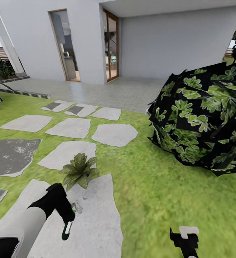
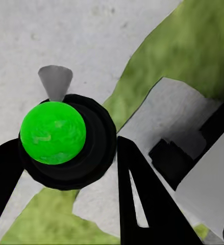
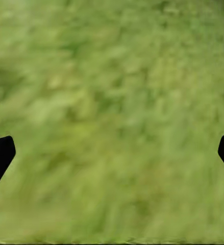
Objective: Pick up the pesticide atomizer in the garden and spray insectifuge to fully cover both potted plants in the garden.
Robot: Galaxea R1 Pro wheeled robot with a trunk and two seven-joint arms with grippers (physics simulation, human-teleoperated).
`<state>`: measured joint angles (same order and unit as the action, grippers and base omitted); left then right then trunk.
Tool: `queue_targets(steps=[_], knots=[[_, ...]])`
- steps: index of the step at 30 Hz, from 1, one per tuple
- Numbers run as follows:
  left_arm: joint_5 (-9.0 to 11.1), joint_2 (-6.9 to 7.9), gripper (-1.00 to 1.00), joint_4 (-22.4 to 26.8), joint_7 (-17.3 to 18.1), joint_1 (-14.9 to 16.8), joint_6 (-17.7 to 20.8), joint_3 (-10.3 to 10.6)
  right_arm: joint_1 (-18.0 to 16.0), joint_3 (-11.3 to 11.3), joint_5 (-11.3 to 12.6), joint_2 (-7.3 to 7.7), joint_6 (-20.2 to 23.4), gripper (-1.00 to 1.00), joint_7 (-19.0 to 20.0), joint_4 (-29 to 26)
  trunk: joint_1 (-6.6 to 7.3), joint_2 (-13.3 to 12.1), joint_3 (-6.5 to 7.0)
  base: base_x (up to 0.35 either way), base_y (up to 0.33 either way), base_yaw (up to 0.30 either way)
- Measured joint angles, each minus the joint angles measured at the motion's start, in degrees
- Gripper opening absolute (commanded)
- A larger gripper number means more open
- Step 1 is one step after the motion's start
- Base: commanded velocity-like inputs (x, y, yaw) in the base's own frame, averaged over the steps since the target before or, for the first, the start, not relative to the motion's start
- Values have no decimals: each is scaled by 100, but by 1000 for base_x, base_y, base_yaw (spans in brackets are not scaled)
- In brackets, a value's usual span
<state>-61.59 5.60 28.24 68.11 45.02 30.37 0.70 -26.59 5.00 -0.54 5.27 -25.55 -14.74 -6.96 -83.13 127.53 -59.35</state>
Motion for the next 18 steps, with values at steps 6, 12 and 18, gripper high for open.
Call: queue_targets(steps=[6, 12, 18], knots=[[659, 35, -100, -77, -667, -166, -1657, -257, -1, 232, -57, -9, 2, 100, 391, -75, 1, 0, 3, -277, 0, -17], [762, 22, -100, -291, -761, -321, -2531, -269, -4, 515, -164, 64, 23, 100, 2243, -1192, 4, 0, 4, -29, 0, -1], [769, 30, -100, -351, -759, -335, -2616, -268, -2, 504, -980, 65, 191, 100, 3836, -1854, 4, 0, 4, -1, 0, 0]])
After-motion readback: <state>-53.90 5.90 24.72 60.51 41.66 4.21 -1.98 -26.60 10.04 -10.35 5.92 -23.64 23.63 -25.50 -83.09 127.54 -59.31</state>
